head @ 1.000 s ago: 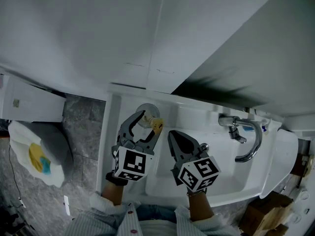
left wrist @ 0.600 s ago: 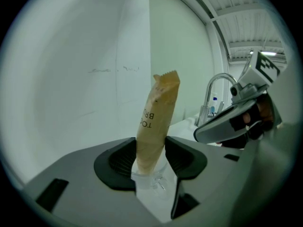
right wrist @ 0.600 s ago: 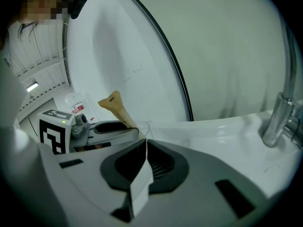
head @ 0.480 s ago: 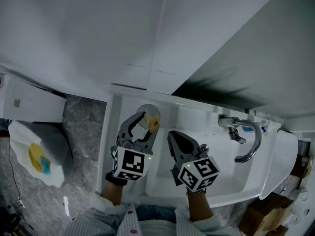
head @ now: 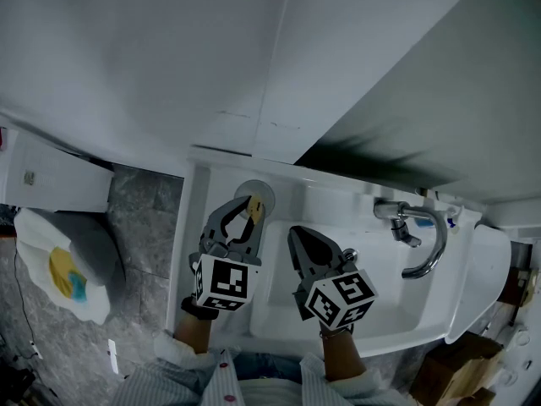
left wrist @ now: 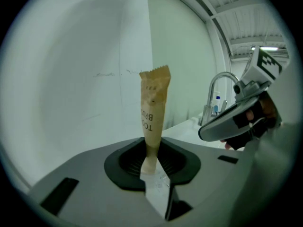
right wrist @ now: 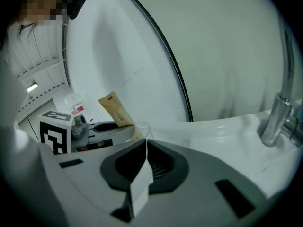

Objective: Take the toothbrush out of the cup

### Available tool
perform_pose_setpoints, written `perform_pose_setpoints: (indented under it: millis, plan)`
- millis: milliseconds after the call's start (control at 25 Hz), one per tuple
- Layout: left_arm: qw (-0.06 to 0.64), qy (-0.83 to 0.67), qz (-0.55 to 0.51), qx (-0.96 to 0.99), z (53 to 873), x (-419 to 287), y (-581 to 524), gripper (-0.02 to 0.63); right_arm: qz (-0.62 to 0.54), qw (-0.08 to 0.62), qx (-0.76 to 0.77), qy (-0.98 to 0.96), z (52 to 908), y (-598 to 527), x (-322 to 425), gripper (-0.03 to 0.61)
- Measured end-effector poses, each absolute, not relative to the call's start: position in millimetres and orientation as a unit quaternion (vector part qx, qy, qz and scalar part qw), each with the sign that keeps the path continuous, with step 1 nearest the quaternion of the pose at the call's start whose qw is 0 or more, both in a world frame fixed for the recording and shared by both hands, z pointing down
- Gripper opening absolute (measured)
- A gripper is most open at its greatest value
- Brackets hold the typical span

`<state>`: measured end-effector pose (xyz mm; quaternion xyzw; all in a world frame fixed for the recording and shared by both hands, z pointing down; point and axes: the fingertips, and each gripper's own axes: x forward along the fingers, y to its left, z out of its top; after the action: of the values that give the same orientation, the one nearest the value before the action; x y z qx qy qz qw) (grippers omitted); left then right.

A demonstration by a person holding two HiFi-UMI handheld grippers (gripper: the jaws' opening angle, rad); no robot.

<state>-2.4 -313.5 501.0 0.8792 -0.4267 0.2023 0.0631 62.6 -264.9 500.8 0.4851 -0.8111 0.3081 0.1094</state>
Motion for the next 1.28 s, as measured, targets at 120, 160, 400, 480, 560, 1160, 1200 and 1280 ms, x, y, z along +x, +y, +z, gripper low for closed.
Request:
perform_pose_setpoints:
  millis: [120, 160, 400, 480, 560, 1160, 1200, 1280]
  plan:
    - [0.065, -0.427, 0.202, 0.879, 502, -3, -314, 0.08, 0.307, 0.109, 0.485, -0.811, 501, -265, 63, 0.014]
    - [0.065, -0.427, 0.202, 0.879, 501, -3, -314, 0.078, 0.307, 0.109, 0.485, -0.812, 500, -265, 62, 0.014]
    - [0.063, -0.431, 0.201, 0.877, 498, -6, -314, 0.071, 0.305, 0.108, 0.485, -0.813, 497, -264, 61, 0.014]
    - [0.061, -0.432, 0.199, 0.877, 496, -7, -313, 0.071, 0.304, 0.108, 0.485, -0.813, 496, -263, 60, 0.014]
    - [0.061, -0.433, 0.197, 0.878, 494, -7, -313, 0.069, 0.304, 0.106, 0.485, -0.813, 495, -263, 60, 0.014]
    - [0.033, -0.446, 0.173, 0.878, 456, -12, -300, 0.052, 0.28, 0.089, 0.477, -0.828, 467, -253, 52, 0.014]
    - [0.031, -0.447, 0.171, 0.878, 453, -13, -298, 0.052, 0.277, 0.087, 0.477, -0.83, 464, -252, 51, 0.014]
    - [0.026, -0.448, 0.165, 0.878, 445, -13, -294, 0.052, 0.271, 0.082, 0.477, -0.832, 458, -249, 51, 0.014]
